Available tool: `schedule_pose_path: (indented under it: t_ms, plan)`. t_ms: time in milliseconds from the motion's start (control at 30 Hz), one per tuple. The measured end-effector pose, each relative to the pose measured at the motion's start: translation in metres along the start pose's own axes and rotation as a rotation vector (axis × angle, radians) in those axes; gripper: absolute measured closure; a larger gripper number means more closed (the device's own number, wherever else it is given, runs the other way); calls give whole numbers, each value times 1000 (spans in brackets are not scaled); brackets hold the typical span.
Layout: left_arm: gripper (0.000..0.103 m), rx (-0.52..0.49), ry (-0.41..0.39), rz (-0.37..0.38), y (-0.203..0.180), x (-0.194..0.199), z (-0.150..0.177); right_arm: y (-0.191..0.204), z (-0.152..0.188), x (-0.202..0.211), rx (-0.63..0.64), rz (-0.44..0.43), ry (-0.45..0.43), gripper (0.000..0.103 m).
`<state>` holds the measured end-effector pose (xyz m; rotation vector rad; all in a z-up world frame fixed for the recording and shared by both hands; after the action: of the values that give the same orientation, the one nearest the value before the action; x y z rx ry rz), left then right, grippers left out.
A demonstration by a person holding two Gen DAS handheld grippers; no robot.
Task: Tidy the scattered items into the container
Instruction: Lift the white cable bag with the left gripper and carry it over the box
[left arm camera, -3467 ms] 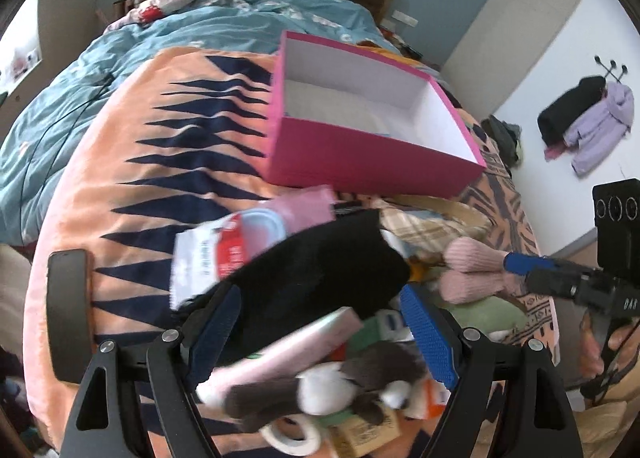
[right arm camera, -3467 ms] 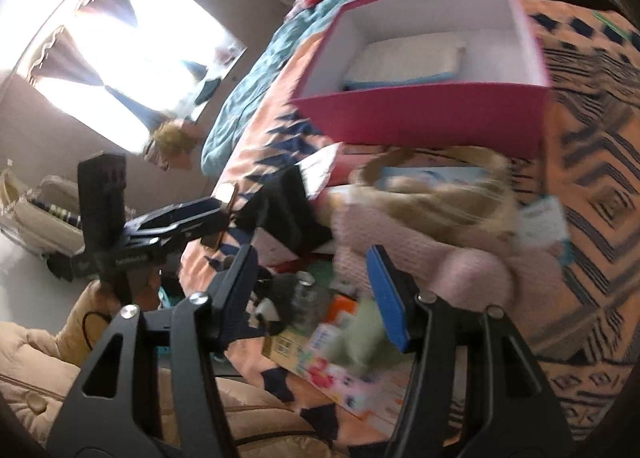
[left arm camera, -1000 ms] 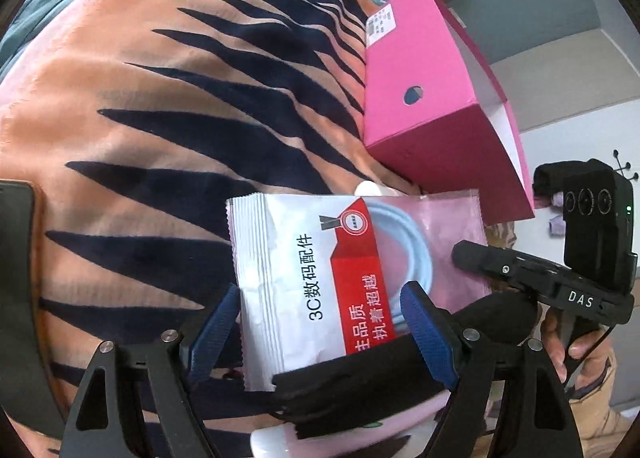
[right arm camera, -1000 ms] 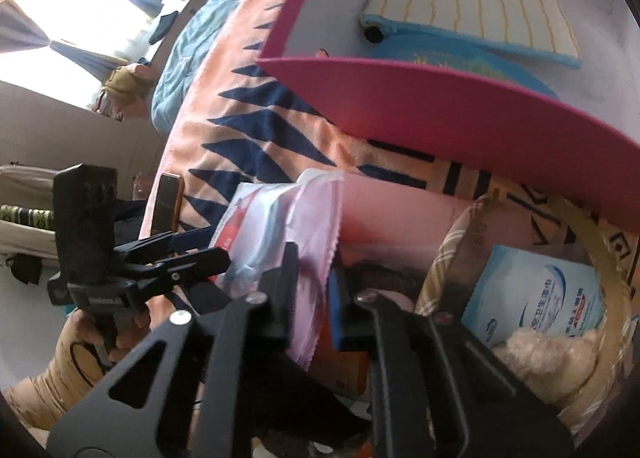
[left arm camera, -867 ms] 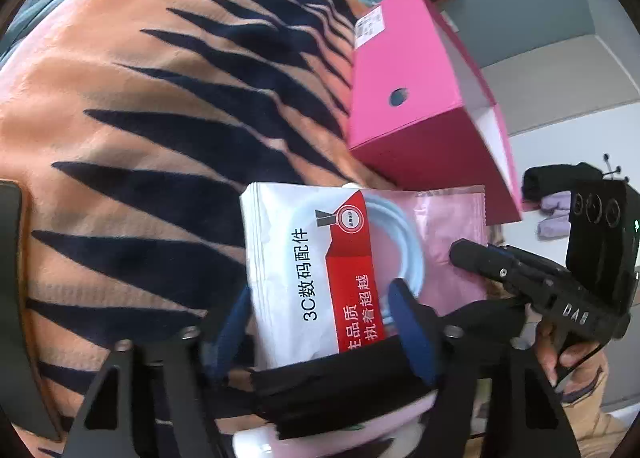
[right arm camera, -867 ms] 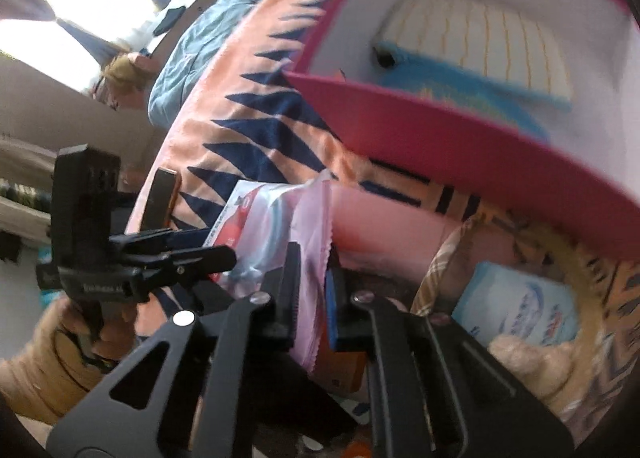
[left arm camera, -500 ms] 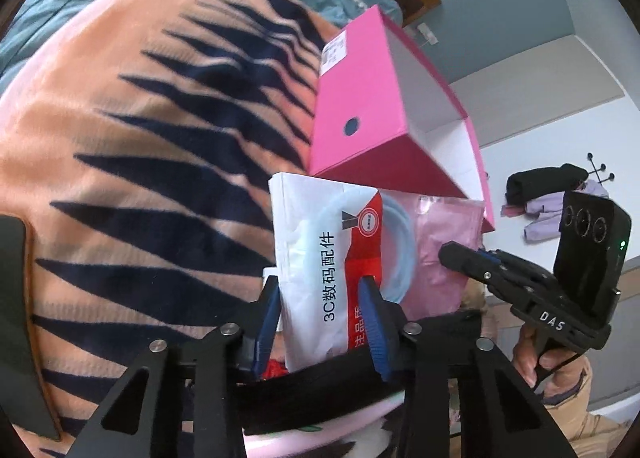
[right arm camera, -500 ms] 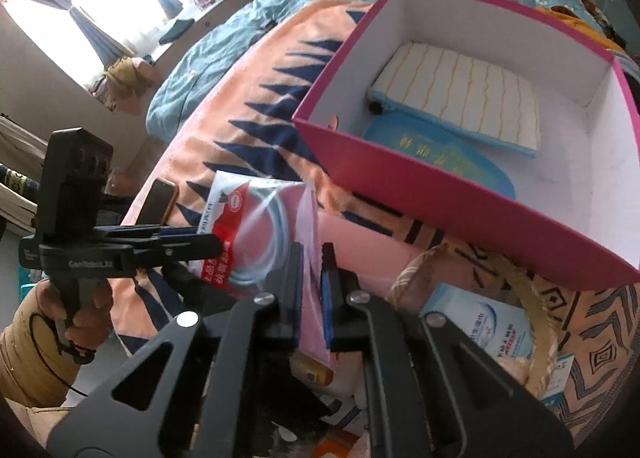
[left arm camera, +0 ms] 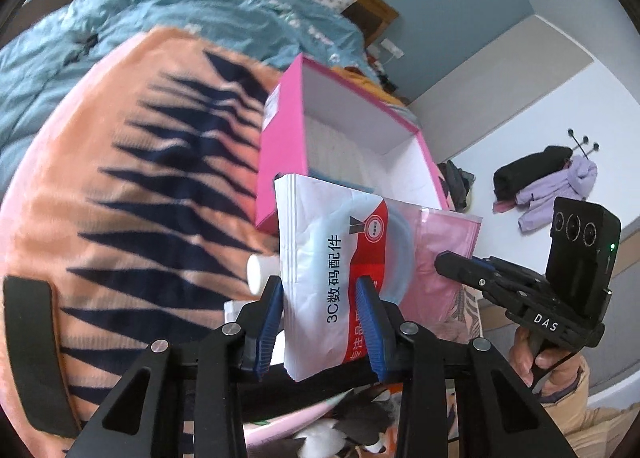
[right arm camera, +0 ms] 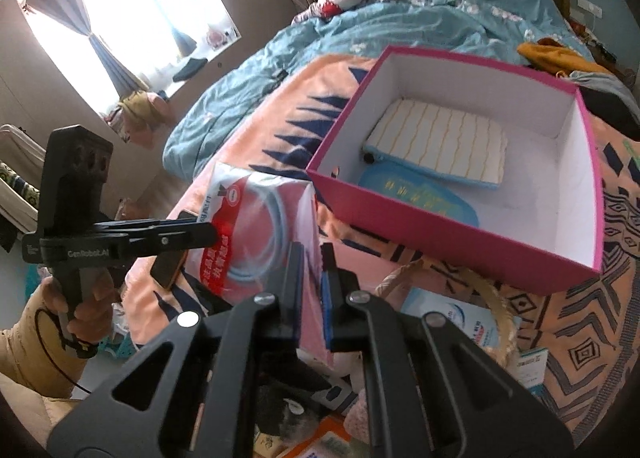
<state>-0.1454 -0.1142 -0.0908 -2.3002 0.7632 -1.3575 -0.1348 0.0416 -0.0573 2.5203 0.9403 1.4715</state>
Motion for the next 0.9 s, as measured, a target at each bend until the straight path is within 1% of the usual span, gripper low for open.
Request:
schedule_pose_path:
  t_ms: [233,600,900]
  plan:
    - [66,-56,2,-1,-25,4,-4,0,2,28,12,20,-48,94]
    - [66,-134,-45,28,-70,19,-19,-3,-7,79,38,42,-152,94]
    - [67,-177,-69,31,-103,22,-35,-8,-19,110,65,51,-216,95]
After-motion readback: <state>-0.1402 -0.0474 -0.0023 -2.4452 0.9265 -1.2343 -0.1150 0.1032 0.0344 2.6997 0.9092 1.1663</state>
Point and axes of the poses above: each gripper's, at about its wrist camera, not at the fingertips, and x roughly against the way its jaws point, y to its left, z to its underside, the point moved 5 cm from there along -x, roughly the way its jaws point, and after that the axes turned 4 degrees about -x, right-handed, at the moved point
